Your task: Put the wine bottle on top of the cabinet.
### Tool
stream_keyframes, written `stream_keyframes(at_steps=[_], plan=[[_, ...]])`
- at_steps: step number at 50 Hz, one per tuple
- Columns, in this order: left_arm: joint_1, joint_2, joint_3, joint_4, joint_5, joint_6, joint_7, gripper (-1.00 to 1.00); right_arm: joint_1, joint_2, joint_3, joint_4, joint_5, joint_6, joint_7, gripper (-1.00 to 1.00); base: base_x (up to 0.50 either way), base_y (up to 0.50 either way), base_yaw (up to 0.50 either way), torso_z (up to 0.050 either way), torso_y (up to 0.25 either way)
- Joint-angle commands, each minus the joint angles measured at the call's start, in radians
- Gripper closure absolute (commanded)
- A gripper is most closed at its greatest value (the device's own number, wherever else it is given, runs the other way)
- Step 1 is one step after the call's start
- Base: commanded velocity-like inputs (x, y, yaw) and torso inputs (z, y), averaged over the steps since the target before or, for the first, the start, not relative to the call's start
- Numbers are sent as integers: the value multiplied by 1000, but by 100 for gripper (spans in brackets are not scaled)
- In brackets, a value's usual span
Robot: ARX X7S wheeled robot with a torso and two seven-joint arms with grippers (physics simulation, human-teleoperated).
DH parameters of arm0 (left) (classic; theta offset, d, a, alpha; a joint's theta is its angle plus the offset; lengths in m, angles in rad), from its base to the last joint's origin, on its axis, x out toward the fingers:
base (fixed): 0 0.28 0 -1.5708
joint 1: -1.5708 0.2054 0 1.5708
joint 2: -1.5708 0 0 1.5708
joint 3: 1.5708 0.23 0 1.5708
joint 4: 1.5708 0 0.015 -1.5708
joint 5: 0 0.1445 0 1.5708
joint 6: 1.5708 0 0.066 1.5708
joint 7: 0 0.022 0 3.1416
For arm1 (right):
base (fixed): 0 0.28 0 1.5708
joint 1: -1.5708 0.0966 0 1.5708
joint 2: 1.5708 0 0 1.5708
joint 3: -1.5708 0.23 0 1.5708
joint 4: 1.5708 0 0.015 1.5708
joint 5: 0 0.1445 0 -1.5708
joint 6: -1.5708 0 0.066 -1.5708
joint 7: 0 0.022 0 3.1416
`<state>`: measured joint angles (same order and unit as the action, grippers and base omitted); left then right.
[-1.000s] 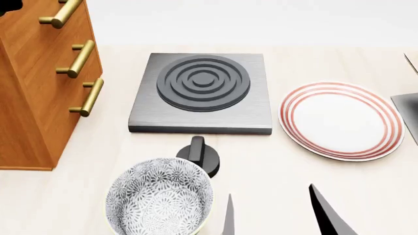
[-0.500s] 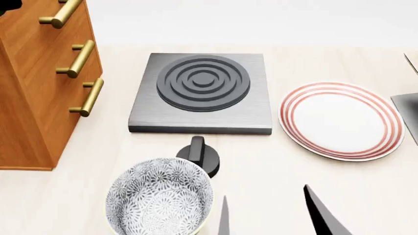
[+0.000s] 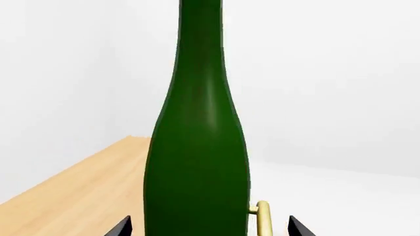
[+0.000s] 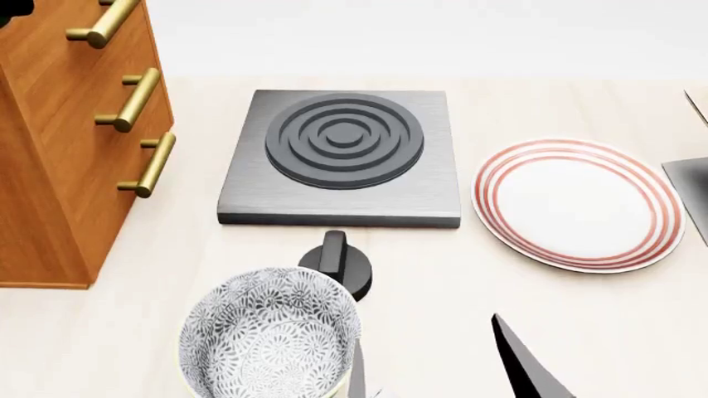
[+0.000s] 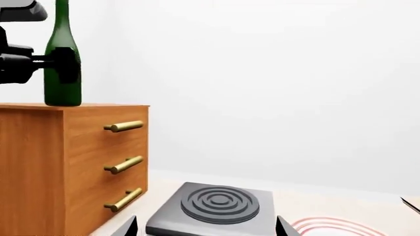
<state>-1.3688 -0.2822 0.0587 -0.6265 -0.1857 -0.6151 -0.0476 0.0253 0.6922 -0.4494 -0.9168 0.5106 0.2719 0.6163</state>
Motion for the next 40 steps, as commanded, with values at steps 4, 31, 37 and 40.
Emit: stream_keyframes(at_steps=[4,31,37,40], plan=[[141,-55,2,372,-36,-157,19,-100,16,-6,-23,-6,-8,17,-2,-100,0,0,0,0,0],[703,-183,112,1505,-68,-423,-109,-100,27,12,-7,-45,14,21,22,-100,0,0,0,0,0],[854,-167,115,1659,-78,-396,-148,-100,30,2,-22,-32,4,16,16,-100,0,0,0,0,0],[924,-230,189,1673,-106,-302,-267,-100,26,7,-19,-38,5,14,19,-100,0,0,0,0,0]])
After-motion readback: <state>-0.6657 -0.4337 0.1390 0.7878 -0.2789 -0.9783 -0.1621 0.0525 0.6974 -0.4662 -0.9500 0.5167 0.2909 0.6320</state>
